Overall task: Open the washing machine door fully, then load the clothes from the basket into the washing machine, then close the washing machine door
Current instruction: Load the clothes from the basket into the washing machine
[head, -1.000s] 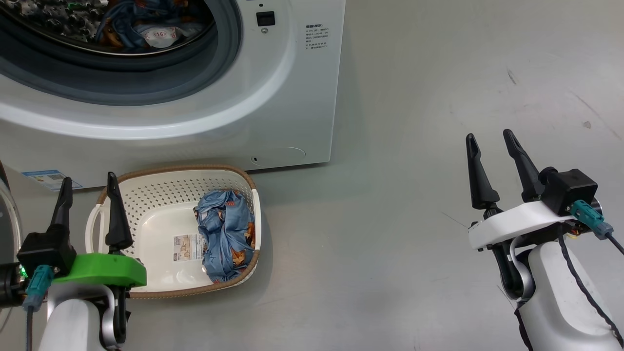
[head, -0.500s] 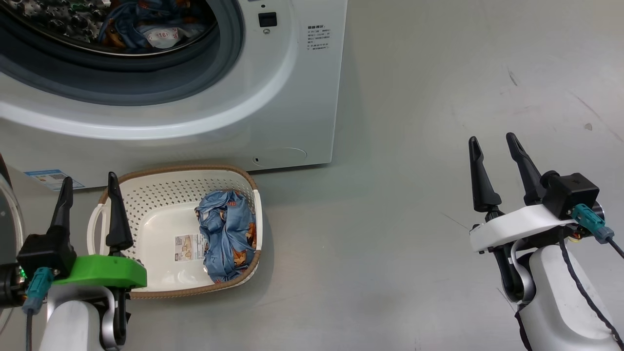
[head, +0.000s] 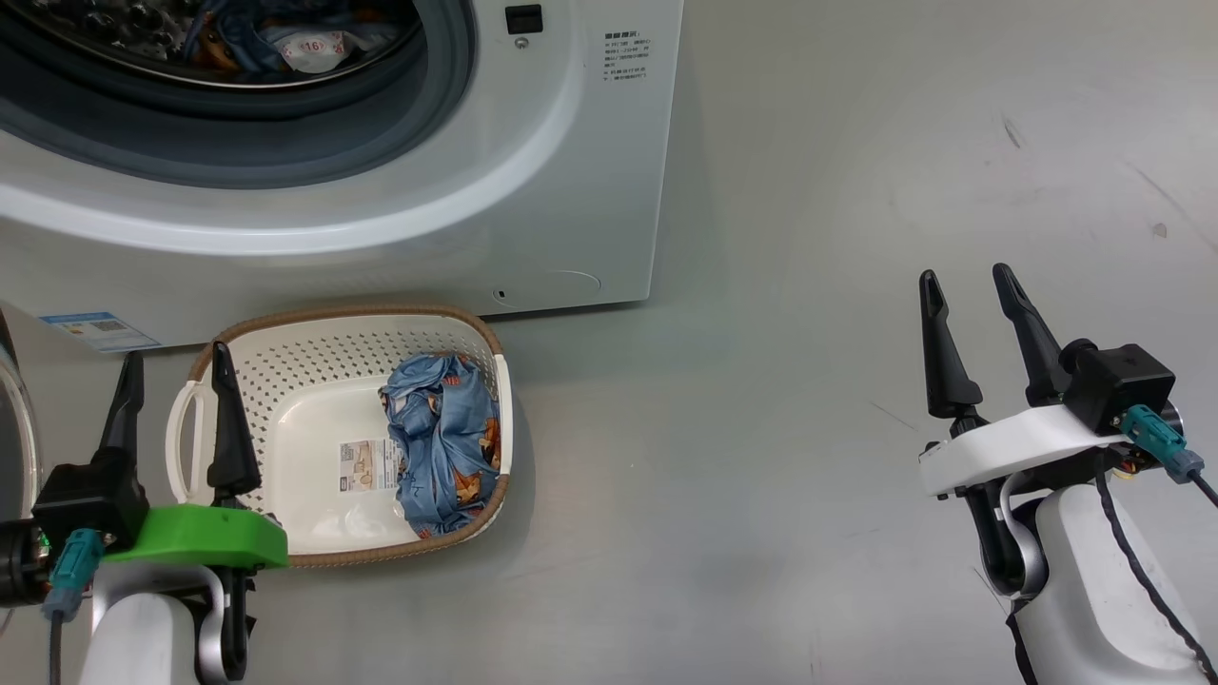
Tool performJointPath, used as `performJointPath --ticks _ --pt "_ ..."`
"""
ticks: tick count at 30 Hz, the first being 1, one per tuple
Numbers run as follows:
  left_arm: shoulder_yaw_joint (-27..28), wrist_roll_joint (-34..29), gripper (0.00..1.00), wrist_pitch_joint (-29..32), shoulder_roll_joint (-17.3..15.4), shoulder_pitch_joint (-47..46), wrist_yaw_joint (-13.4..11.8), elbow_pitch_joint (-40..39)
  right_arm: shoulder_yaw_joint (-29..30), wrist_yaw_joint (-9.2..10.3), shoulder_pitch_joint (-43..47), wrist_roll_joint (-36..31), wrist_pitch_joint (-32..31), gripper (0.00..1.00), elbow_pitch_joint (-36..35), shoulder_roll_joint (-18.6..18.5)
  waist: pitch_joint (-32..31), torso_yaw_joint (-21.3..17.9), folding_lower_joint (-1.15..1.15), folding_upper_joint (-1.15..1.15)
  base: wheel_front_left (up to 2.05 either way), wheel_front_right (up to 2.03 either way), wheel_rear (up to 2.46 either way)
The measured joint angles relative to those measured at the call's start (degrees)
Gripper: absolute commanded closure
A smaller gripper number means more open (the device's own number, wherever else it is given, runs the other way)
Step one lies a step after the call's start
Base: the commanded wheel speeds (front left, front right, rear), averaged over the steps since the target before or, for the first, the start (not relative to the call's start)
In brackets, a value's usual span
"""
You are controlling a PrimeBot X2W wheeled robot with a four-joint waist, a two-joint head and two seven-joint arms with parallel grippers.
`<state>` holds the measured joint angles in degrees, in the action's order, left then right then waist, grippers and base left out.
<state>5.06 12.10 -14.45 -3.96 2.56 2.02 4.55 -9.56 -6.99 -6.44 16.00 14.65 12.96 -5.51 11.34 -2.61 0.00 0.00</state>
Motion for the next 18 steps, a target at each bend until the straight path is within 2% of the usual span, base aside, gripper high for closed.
performJointPath --ticks 12,18 --pt "-1.7 0.2 0.0 0.0 1.0 -0.4 0.8 0.6 0.5 -0.01 -0.1 0.0 0.0 0.0 -1.3 0.1 5.7 0.5 0.0 0.0 0.0 0.0 0.0" --pt "-2.1 1.1 0.0 0.0 1.1 -4.0 1.1 0.7 1.1 -0.01 -0.3 -0.6 0.0 0.0 -2.2 0.1 9.6 0.8 0.0 0.0 0.0 0.0 0.0"
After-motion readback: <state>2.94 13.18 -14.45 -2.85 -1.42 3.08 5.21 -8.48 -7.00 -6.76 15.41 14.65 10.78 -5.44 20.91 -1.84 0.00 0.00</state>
